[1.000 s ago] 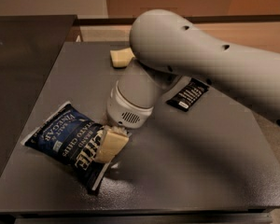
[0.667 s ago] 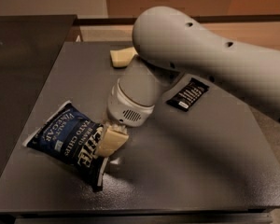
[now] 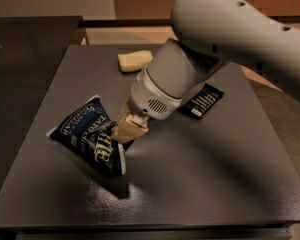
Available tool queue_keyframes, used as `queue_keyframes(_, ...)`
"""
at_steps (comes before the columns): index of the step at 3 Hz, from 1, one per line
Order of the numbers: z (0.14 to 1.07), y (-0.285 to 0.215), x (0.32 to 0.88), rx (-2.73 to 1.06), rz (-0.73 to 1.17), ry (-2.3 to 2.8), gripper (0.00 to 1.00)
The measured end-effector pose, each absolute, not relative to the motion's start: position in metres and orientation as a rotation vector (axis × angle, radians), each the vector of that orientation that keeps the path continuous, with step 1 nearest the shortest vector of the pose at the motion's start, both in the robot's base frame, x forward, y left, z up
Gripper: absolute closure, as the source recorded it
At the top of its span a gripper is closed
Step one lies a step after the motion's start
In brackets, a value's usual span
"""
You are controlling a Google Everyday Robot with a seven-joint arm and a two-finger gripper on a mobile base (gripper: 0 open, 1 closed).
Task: Pick blue chip bag
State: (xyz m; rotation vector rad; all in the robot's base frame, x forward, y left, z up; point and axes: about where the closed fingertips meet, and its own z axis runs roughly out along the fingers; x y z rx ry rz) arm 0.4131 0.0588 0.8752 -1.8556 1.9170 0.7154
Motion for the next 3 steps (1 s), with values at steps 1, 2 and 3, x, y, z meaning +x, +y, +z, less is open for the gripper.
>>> queue_keyframes(1,0.909,0.043,0.43,-1.777,0.724,1.894,1.0)
queue_keyframes(2,0.949,0.027,0.447,-1.711,0.703,1.846,1.0)
queue_keyframes(3,0.985,0.016,0.458,-1.682,0.67,1.786,1.0)
